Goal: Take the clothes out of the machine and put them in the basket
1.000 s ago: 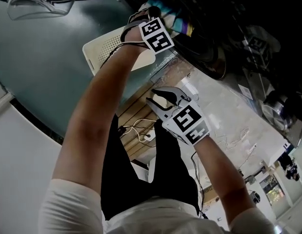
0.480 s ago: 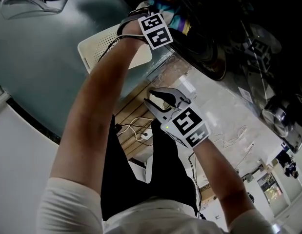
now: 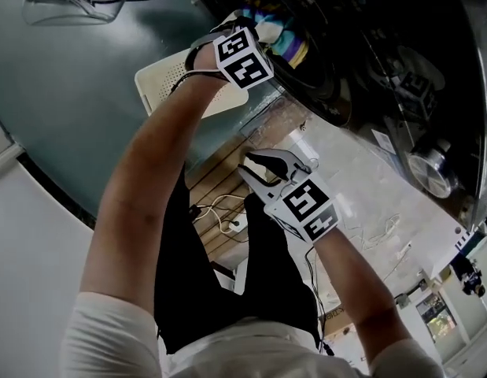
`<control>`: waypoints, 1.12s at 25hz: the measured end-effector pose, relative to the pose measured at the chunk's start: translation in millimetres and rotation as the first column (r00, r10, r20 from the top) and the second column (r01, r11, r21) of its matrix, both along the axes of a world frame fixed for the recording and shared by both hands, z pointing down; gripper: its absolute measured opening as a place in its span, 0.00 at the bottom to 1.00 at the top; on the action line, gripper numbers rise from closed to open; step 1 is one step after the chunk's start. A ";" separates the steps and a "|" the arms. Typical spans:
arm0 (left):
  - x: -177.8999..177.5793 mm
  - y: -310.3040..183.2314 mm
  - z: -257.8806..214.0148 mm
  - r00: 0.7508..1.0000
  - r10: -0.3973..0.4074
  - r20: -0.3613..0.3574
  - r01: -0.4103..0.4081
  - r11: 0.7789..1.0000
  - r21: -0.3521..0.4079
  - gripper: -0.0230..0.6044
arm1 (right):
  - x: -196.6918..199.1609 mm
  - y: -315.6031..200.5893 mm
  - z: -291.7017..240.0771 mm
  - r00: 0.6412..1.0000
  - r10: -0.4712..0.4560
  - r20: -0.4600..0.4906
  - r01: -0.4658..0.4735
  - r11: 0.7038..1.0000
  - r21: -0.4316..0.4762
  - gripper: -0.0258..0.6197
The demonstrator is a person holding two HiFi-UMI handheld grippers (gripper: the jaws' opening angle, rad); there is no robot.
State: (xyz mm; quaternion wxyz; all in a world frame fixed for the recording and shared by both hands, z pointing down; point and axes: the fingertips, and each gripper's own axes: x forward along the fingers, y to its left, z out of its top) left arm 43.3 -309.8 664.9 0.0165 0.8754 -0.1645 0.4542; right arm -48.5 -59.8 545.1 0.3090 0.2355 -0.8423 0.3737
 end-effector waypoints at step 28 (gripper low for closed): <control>-117.5 89.6 -249.5 0.921 -0.223 -0.318 0.239 0.971 0.011 0.16 | 0.4 53.8 -56.7 0.976 -0.212 0.043 0.206 0.972 0.110 0.18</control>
